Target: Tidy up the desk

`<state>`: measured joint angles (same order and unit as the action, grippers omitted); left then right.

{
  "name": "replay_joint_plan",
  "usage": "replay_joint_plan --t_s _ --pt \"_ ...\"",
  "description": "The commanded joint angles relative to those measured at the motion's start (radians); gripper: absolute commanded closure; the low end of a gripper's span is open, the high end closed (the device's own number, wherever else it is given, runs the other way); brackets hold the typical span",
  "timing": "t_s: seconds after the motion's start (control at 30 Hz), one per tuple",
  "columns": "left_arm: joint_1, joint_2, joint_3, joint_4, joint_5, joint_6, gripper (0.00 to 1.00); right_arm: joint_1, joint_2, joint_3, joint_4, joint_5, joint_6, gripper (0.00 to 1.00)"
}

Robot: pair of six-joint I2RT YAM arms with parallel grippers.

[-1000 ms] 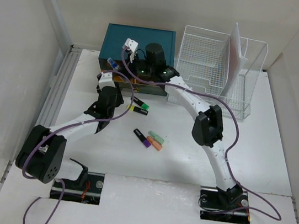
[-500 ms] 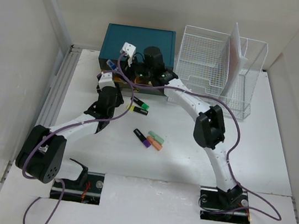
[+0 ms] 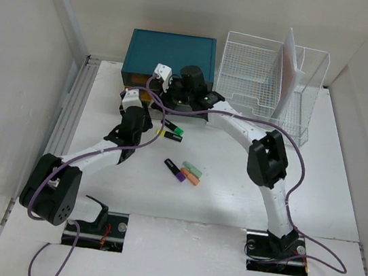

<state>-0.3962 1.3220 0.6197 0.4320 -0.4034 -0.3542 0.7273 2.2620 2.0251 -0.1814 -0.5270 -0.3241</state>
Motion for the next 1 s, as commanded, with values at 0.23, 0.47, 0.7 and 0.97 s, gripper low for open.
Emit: replay_joint_plan --t_s 0.23,0.47,0.7,0.97 --pt "-0.015 0.045 0.041 0.017 0.055 -0.035 0.92 0.015 -0.180 -0.038 0.000 -0.008 -0.009 0.47" --pt "-0.015 0.054 0.052 0.008 0.055 -0.035 0.92 0.015 -0.179 -0.029 0.000 -0.018 0.002 0.47" --pt "-0.015 0.054 0.061 0.008 0.064 -0.035 0.93 0.015 -0.245 -0.078 -0.020 0.120 -0.019 0.69" --pt "-0.015 0.054 0.052 0.008 0.064 -0.026 0.93 0.015 -0.277 -0.158 -0.004 0.163 -0.029 0.97"
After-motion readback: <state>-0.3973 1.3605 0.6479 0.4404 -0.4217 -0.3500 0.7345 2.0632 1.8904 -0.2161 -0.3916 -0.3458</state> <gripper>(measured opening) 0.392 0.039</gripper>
